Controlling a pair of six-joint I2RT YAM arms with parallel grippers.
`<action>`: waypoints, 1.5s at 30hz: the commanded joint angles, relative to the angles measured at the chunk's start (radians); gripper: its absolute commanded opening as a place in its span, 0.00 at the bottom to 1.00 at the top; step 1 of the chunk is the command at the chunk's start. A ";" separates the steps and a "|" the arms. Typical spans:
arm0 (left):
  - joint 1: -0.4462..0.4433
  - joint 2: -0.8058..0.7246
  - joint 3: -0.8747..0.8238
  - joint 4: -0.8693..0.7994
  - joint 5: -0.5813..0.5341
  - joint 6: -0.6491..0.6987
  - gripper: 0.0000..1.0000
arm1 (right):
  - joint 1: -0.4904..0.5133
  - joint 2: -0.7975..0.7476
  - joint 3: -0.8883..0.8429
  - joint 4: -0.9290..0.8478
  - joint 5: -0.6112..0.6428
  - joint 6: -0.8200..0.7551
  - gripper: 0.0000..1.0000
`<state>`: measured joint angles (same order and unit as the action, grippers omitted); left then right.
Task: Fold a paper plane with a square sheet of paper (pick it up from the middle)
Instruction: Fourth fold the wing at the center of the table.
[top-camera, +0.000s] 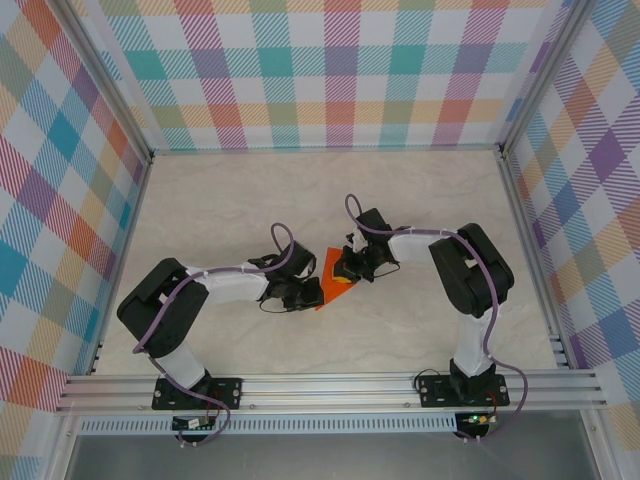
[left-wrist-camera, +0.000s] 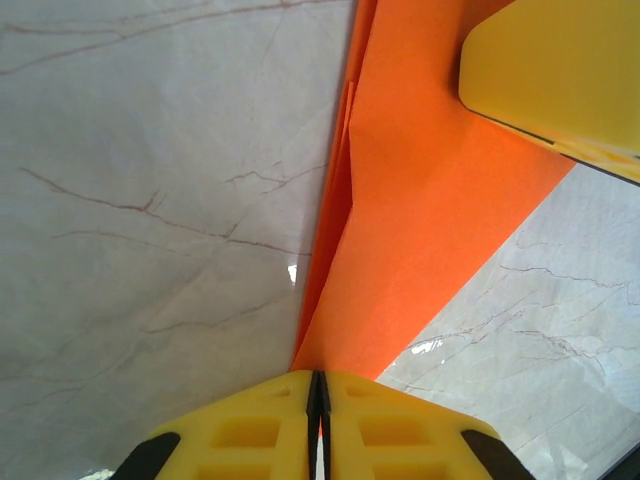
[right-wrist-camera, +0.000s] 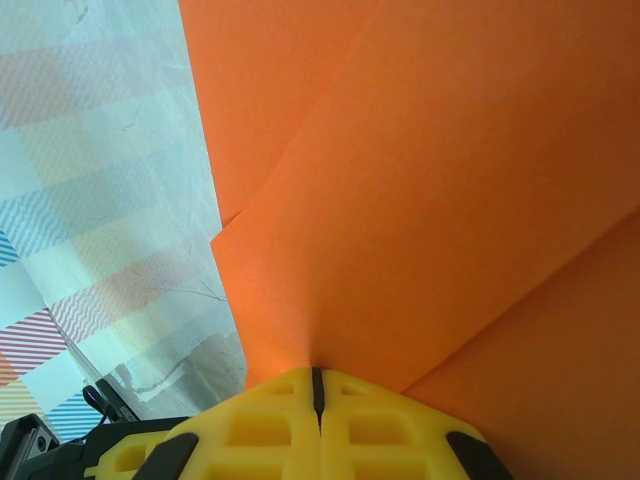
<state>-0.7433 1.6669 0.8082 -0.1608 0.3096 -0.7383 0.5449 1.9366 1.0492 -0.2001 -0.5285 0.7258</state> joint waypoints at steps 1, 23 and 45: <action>-0.014 0.011 -0.032 -0.074 0.005 -0.008 0.11 | 0.001 0.096 -0.040 -0.092 0.168 0.002 0.02; -0.015 -0.025 -0.076 -0.022 0.034 -0.028 0.11 | 0.001 0.102 -0.044 -0.091 0.167 0.004 0.02; -0.012 0.002 0.095 0.082 -0.032 0.061 0.11 | 0.001 0.113 -0.037 -0.089 0.162 0.001 0.02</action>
<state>-0.7452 1.6085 0.8787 -0.1040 0.2852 -0.7128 0.5430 1.9411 1.0512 -0.2005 -0.5369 0.7254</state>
